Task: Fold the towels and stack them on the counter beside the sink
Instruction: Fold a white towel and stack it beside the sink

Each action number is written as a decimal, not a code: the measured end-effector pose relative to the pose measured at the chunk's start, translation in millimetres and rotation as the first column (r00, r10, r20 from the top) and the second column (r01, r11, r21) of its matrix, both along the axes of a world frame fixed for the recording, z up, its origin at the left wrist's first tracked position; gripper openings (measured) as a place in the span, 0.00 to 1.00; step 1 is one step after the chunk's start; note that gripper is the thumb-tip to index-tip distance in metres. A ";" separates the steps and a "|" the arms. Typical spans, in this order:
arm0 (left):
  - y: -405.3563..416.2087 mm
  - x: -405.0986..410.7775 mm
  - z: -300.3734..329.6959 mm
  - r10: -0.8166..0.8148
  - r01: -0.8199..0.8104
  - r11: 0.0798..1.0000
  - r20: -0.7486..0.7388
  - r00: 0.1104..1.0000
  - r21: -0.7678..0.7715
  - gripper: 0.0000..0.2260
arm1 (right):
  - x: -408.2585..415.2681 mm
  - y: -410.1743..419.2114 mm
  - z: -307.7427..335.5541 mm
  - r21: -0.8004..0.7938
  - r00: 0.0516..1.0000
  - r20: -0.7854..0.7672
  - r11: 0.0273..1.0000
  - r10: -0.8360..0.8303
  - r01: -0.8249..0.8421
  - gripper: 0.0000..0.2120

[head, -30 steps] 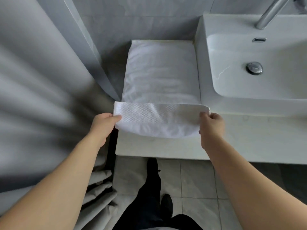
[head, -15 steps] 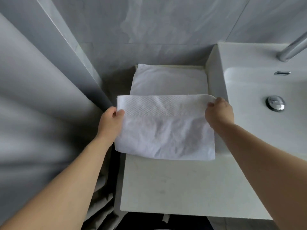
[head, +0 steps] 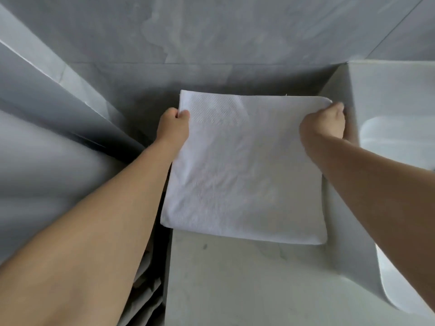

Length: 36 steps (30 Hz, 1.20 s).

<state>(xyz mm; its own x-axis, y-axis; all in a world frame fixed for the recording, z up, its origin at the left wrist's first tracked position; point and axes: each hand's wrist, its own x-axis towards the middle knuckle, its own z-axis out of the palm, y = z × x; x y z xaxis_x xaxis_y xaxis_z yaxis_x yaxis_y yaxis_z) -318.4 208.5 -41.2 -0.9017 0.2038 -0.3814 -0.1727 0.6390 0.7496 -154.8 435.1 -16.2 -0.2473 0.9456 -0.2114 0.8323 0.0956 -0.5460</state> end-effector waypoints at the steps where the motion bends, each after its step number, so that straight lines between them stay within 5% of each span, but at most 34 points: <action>1: 8.3 -5.1 -7.0 -0.001 0.001 0.999 0.002 1.000 -0.032 0.13 | -7.1 4.8 -8.9 -0.026 1.000 -0.004 1.000 -0.003 0.003 0.19; 5: 27.8 -14.5 -27.7 -0.056 0.022 0.970 -0.139 0.989 -0.240 0.09 | -23.1 15.8 -43.0 0.055 0.988 0.140 0.997 -0.059 0.051 0.15; 9: 29.5 -10.2 -35.3 -0.143 0.006 0.912 -0.303 0.942 -0.410 0.09 | -18.8 6.3 -67.0 0.189 0.971 0.236 0.980 0.023 -0.069 0.16; 12: 30.4 -9.4 -38.0 -0.140 -0.013 0.931 -0.391 0.910 -0.364 0.12 | -20.4 0.7 -77.1 0.275 0.967 0.252 0.957 0.017 -0.089 0.17; 20: 38.8 -29.4 -33.8 -0.094 0.039 0.981 -0.288 0.953 -0.191 0.10 | -28.2 12.9 -79.8 0.253 0.940 0.302 0.938 0.157 -0.238 0.21; 25: 40.7 -34.4 -30.3 -0.015 0.010 0.996 -0.065 0.998 -0.085 0.21 | -28.0 27.4 -66.2 0.252 0.800 0.500 0.828 0.331 -0.501 0.19; 29: 32.5 -30.6 -33.8 -0.094 0.075 0.989 -0.149 0.984 -0.127 0.16 | -25.6 36.2 -57.7 0.208 0.687 0.592 0.744 0.422 -0.635 0.15; 33: 30.3 -29.8 -36.0 -0.072 0.059 0.997 -0.272 0.960 -0.056 0.07 | -20.9 40.5 -59.3 0.308 0.718 0.446 0.662 0.534 -0.684 0.11; 36: 31.2 -32.3 -34.6 0.038 -0.025 0.996 -0.150 0.988 0.089 0.05 | -18.3 39.1 -62.6 0.305 0.847 0.186 0.791 0.498 -0.531 0.07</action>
<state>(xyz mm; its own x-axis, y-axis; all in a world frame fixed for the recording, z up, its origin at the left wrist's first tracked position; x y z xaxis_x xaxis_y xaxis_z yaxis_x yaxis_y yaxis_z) -350.6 239.7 -75.7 -0.9542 0.2008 -0.2217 -0.0715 0.5666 0.8209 -173.0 474.2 -78.8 -0.7128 0.6999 0.0448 0.6517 0.6846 -0.3265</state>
